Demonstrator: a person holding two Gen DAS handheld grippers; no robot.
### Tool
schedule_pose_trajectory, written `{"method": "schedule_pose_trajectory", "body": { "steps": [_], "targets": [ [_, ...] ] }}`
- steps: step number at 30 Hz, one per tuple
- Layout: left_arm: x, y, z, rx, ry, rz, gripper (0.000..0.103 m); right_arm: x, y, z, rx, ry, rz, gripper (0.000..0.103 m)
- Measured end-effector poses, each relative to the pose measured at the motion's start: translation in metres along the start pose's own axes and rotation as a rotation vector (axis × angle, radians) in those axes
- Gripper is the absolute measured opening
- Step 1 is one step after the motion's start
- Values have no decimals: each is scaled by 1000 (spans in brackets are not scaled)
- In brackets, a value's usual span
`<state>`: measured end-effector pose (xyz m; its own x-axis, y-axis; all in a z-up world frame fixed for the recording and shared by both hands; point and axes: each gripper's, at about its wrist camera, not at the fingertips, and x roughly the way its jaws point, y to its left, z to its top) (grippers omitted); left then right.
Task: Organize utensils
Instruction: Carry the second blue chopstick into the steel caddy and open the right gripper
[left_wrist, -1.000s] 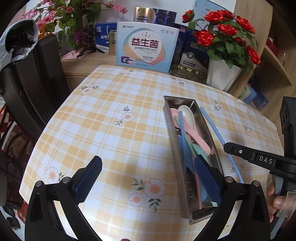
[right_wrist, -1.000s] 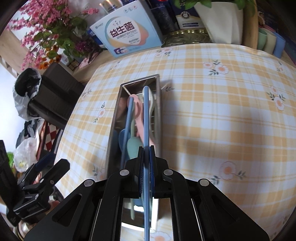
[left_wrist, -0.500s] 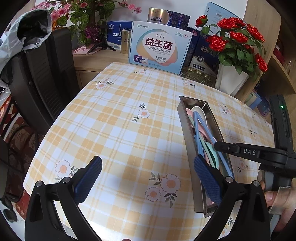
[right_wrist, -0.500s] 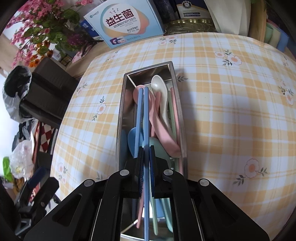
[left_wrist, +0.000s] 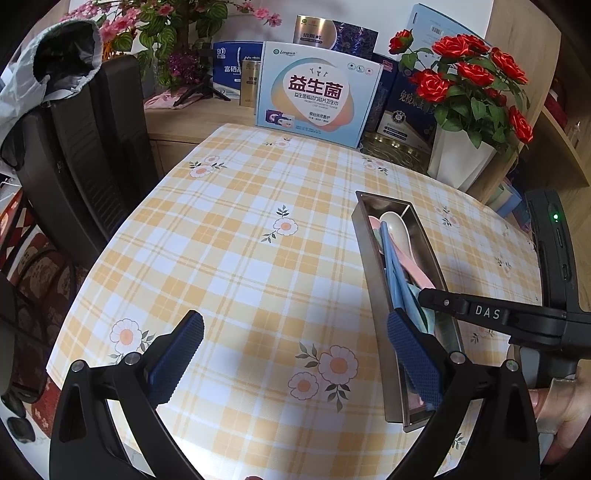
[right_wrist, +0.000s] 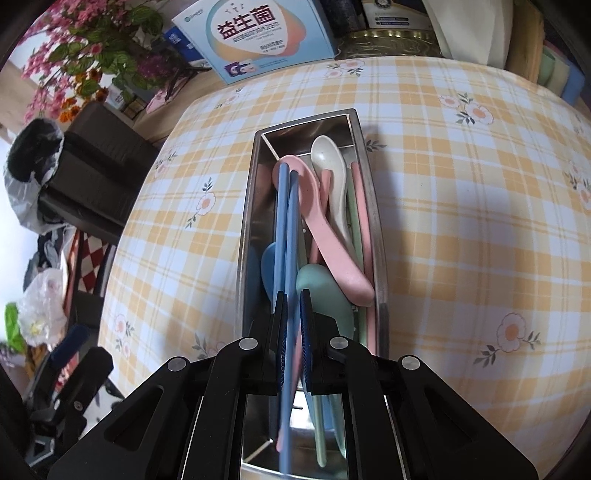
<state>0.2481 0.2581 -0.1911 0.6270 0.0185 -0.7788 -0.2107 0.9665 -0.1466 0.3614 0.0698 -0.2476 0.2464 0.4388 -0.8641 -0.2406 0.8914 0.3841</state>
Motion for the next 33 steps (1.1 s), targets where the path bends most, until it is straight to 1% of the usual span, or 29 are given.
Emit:
{"method": "schedule_pose_trajectory", "body": {
  "steps": [6, 12, 16, 22, 28, 29, 30, 31, 32, 33],
  "targets": [
    [-4, -6, 4, 6, -1, 4, 97, -9, -1, -1, -20, -10, 2, 8],
    [-9, -14, 9, 20, -8, 4, 97, -26, 2, 1, -90, -56, -14, 8],
    [-12, -15, 11, 10, -16, 6, 97, -33, -3, 2, -88, -62, 3, 8],
    [-15, -23, 13, 31, -16, 7, 97, -39, -9, 1, -100, -78, -10, 8],
    [-21, -37, 17, 46, -21, 18, 97, -61, -13, -5, -198, -132, -42, 9],
    [-23, -40, 17, 50, -22, 23, 97, -68, -15, -7, -217, -144, -47, 11],
    [-24, -44, 18, 54, -20, 38, 97, -71, -16, -7, -226, -148, -48, 27],
    [-25, -47, 18, 56, -19, 48, 97, -77, -17, -8, -235, -157, -48, 56],
    [-28, -51, 18, 58, -19, 51, 97, -87, -20, -10, -244, -181, -42, 62],
    [-29, -54, 18, 58, -20, 48, 97, -93, -21, -12, -248, -193, -36, 62]
  ]
}}
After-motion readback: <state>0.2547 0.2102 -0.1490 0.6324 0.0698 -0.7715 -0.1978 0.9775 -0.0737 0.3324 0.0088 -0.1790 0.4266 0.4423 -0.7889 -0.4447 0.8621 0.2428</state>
